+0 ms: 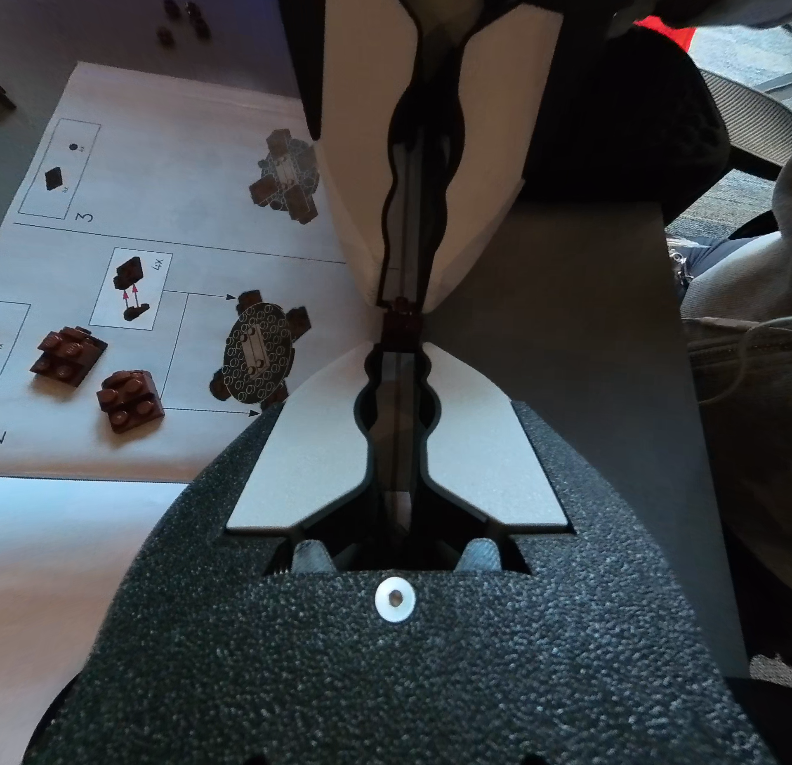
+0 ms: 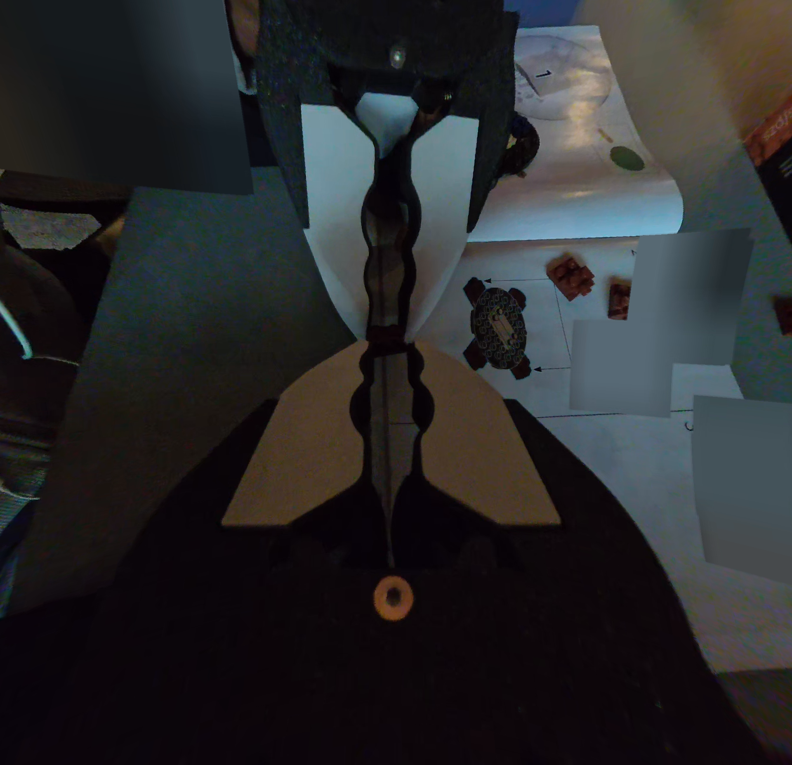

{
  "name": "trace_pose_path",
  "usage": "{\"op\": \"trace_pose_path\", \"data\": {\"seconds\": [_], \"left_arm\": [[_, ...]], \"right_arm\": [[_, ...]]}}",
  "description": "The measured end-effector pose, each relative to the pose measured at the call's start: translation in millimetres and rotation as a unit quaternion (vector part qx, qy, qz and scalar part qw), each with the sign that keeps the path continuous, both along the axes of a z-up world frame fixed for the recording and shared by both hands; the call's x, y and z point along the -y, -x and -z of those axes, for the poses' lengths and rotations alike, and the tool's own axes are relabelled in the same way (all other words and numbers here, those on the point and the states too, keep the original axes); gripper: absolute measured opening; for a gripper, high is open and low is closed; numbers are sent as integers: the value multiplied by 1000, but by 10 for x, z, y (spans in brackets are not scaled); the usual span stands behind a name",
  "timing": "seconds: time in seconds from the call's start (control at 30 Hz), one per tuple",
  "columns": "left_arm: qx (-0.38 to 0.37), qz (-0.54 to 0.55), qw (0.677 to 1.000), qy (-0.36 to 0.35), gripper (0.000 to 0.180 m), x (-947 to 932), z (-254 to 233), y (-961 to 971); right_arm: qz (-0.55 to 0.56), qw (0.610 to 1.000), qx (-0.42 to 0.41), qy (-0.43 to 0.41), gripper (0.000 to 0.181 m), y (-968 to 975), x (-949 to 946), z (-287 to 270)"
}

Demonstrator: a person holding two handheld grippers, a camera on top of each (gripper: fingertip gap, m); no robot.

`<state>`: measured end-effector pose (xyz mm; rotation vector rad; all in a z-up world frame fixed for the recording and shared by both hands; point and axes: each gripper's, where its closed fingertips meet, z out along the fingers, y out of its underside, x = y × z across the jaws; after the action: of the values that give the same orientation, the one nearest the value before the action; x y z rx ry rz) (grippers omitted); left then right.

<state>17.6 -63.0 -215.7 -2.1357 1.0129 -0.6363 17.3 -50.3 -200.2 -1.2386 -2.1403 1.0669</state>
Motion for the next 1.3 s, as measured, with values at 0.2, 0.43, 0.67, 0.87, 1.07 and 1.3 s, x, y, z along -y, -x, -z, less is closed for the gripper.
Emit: {"op": "trace_pose_path", "data": {"seconds": [0.2,0.43,0.67,0.87,1.07,1.3], "left_arm": [[-2,0,1000,-3,14,6,0,-1],[-3,0,1000,-4,14,-1,2,1],[-4,0,1000,-5,14,-1,2,0],[-3,0,1000,-4,14,-1,1,1],[-5,1,1000,-5,14,0,5,-3],[-6,1,1000,-6,14,0,6,-2]], "right_arm": [[27,999,24,2,14,-1,-2,9],[63,998,27,-5,14,-2,3,-12],[51,998,19,-17,14,-14,17,-11],[40,999,10,-16,14,-6,24,-15],[19,1000,-7,-22,13,24,38,-31],[-2,999,-1,-44,14,0,23,1]]}}
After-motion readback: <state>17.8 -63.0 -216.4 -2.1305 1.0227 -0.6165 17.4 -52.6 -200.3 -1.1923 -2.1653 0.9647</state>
